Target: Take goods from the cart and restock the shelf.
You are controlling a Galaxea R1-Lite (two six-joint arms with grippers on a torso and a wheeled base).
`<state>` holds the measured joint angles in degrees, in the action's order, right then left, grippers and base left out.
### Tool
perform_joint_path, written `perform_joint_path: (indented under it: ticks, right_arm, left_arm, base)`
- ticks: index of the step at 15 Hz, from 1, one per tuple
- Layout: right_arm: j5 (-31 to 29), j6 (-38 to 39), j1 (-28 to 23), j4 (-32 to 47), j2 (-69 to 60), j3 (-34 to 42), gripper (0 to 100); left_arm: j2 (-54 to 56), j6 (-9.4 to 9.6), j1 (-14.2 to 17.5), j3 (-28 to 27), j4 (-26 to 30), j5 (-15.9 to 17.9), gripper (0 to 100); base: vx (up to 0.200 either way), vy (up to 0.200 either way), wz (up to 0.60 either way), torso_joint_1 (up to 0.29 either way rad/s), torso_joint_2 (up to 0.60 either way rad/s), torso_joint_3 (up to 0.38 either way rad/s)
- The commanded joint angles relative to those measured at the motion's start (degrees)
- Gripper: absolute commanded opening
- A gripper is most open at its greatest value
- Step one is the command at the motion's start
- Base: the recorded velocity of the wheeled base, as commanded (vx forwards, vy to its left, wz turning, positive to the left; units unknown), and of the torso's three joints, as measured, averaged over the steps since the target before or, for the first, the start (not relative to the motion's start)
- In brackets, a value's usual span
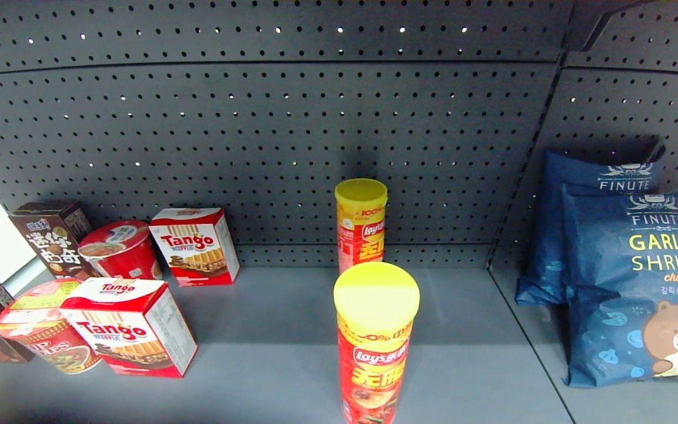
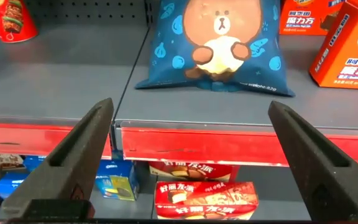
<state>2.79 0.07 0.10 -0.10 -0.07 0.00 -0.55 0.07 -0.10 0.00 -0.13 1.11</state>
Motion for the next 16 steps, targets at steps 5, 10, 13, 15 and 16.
perform_joint_path:
  ticks: [5, 10, 13, 15, 16]
  right_arm:
    - [0.1, 0.0, -0.1, 0.0, 0.1, -0.1, 100]
    - [0.1, 0.0, -0.1, 0.0, 0.1, -0.1, 100]
    - [0.1, 0.0, -0.1, 0.0, 0.1, 0.0, 100]
    - [0.1, 0.1, -0.1, 0.0, 0.1, 0.0, 100]
    - [0.1, 0.0, -0.1, 0.0, 0.1, 0.0, 100]
  left_arm:
    - [-0.1, 0.63, 0.1, 0.0, 0.0, -2.6, 100]
    - [0.0, 8.01, -0.1, 0.0, 0.0, 8.4, 100]
    - [0.0, 6.34, -0.1, 0.0, 0.0, 7.7, 100]
    - [0.1, 6.34, -0.1, 0.0, 0.0, 7.6, 100]
    - [0.0, 5.99, -0.1, 0.0, 0.0, 7.5, 100]
  base:
    - [0.0, 0.0, 0.0, 0.0, 0.0, 0.0]
    - [0.0, 0.0, 0.0, 0.0, 0.0, 0.0]
    - [0.0, 0.0, 0.0, 0.0, 0.0, 0.0]
    - [-0.1, 0.0, 0.0, 0.001, 0.0, 0.004]
    - [0.0, 0.0, 0.0, 0.0, 0.0, 0.0]
